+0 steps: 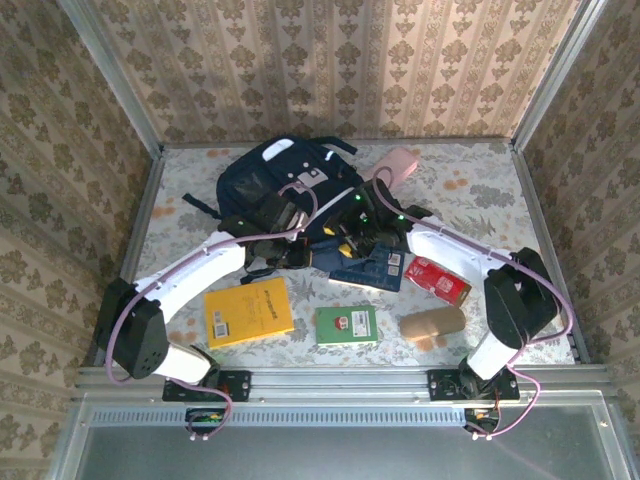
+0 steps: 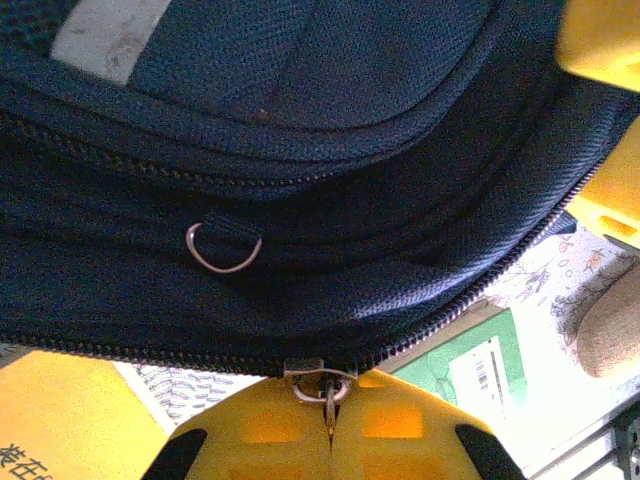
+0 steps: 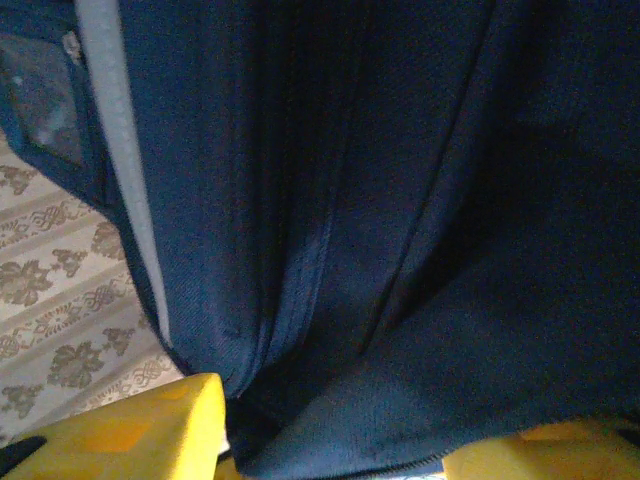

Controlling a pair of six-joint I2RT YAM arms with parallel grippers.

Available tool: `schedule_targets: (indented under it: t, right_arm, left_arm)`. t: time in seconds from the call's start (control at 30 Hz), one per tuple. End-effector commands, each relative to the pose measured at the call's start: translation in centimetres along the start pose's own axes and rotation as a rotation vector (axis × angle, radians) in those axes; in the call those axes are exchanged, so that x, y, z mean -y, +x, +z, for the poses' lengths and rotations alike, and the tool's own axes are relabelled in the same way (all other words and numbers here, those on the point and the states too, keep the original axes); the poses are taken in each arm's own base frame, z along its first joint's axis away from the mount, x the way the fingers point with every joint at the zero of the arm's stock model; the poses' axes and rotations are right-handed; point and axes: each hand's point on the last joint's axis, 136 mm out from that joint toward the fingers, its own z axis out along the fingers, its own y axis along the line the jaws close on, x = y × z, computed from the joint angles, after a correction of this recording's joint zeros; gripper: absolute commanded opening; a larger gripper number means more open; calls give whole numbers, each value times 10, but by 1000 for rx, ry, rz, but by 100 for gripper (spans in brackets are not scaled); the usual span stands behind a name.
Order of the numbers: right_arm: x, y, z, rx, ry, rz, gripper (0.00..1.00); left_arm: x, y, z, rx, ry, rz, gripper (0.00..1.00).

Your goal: Pack the student bag

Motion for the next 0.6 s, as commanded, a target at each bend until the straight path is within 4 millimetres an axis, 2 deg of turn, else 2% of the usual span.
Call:
schedule_targets:
  t: [0.0, 0.2, 0.3, 0.57]
  right_arm:
    - [-1, -5, 7, 29, 11, 33, 47]
    - [0, -19, 18, 66, 15, 37, 14]
    - [-2, -23, 14, 94, 6, 36, 1]
    - [-1, -40, -10, 171, -7, 38, 0]
  left_arm:
    - [22, -19, -12, 71, 61, 31, 0]
    - [23, -17, -6, 60, 60, 37, 0]
    - [15, -17, -7, 65, 25, 38, 0]
    - [-19, -13, -16, 81, -90, 3, 0]
